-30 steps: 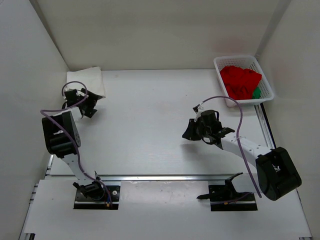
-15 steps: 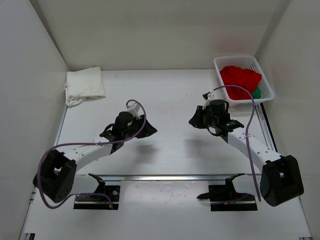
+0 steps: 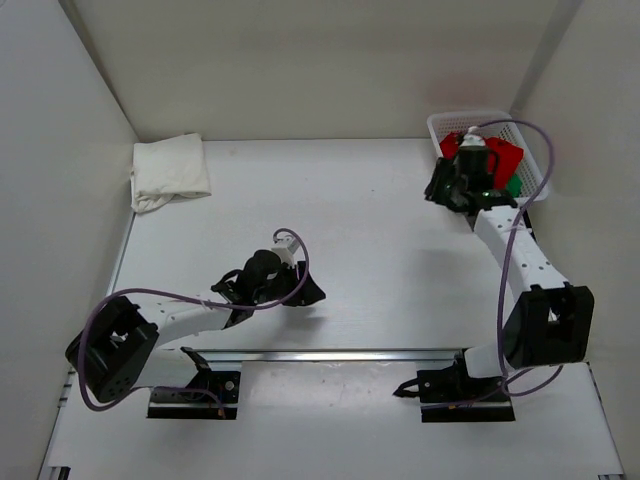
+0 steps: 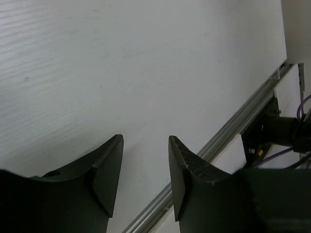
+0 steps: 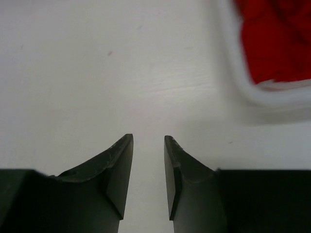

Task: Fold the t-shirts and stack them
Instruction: Grab crumpled tshirt from bin with the right arm

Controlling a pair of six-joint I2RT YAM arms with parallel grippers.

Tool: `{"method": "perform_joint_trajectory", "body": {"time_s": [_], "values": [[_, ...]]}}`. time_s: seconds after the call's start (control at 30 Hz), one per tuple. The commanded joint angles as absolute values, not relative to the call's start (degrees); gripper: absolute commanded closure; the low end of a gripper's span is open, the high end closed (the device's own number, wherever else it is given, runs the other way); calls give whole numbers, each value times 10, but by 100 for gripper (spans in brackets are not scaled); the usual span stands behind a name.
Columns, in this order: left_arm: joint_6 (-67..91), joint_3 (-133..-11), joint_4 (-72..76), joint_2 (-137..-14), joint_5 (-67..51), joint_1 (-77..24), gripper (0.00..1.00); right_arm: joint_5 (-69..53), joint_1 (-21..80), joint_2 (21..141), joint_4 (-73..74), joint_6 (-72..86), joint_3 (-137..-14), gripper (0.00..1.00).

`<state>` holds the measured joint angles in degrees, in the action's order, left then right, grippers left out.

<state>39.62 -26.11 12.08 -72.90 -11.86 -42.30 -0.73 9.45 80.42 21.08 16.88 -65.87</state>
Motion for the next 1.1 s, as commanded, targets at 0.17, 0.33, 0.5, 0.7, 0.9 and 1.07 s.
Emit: {"method": "perform_joint_trajectory", "body": {"time_s": [0.17,0.33,0.5,0.7,0.9,1.07], "values": [[393,-282,190,-756,-166,-508,45,37,-51,969,265,127,-876,74],[401,-251,212,-759,-182,-519,44,38,-97,1072,273,121,-964,66],[403,-237,227,-757,-197,-505,43,64,-128,1189,321,101,-1107,60],[401,-247,228,-780,-202,-497,44,55,-127,1270,342,98,-1185,59],[402,-250,228,-787,-198,-491,43,38,-127,1342,397,100,-1300,91],[403,-257,221,-785,-202,-489,44,89,-92,1290,403,80,-1323,100]]}}
